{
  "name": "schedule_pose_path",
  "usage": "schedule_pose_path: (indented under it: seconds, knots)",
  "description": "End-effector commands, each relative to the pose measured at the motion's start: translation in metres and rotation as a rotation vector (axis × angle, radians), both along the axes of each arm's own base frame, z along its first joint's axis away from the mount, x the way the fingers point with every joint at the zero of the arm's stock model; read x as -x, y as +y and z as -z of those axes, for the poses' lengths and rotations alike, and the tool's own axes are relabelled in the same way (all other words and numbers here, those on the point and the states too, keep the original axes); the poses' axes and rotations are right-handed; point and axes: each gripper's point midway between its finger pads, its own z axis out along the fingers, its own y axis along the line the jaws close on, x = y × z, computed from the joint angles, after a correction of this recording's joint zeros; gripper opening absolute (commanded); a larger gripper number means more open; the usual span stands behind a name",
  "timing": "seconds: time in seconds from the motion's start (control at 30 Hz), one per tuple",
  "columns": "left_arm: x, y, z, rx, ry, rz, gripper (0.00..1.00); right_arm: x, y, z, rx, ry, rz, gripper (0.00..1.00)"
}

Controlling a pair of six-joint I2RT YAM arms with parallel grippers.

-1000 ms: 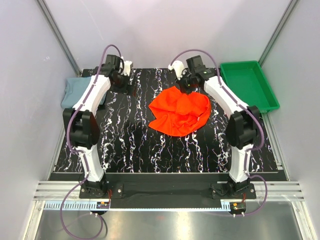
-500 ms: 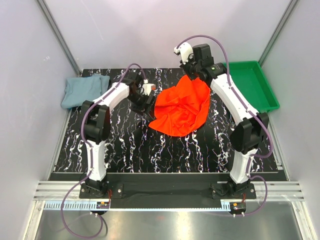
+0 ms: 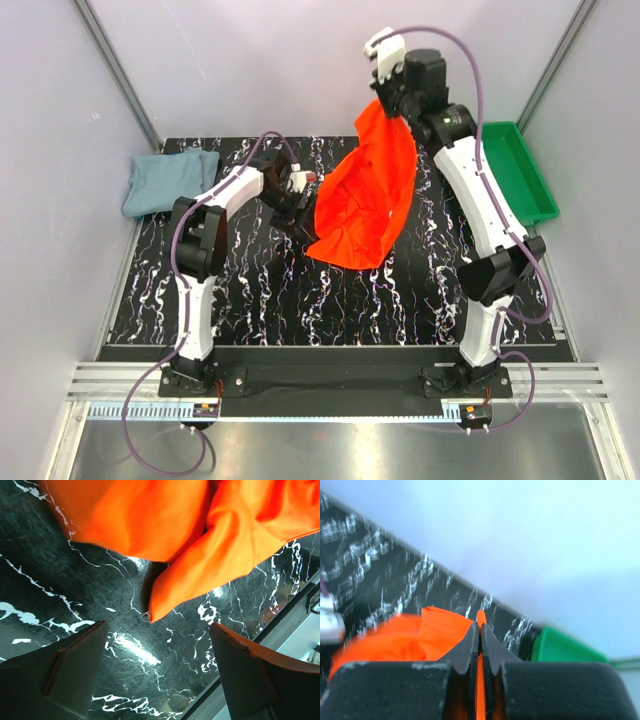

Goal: Fold and stack the t-shirts
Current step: Flatten the tshirt out

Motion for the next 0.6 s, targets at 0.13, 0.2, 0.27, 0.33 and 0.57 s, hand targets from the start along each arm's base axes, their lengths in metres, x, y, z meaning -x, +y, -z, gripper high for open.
schedule_pose_path:
  seconds: [0.13, 0.2, 0.27, 0.33, 0.57]
  knots:
    - [-0.027, -0.003, -0.058, 0.05, -0.173, -0.034, 0.89, -0.01, 0.02, -0.095, -0.121, -0.223, -0.048, 0.0]
    - [-0.038, 0.012, -0.07, 0.032, -0.218, -0.083, 0.89, -0.01, 0.033, -0.099, -0.123, -0.243, -0.072, 0.0]
    - [-0.052, 0.034, -0.081, 0.009, -0.263, -0.138, 0.9, -0.005, 0.047, -0.109, -0.117, -0.287, -0.107, 0.0]
    - [-0.061, 0.048, -0.088, -0.011, -0.298, -0.175, 0.9, 0.005, 0.069, -0.12, -0.109, -0.334, -0.161, 0.0]
    - [-0.062, 0.031, -0.087, -0.001, -0.297, -0.167, 0.87, 0.018, 0.101, -0.124, -0.13, -0.365, -0.224, 0.0]
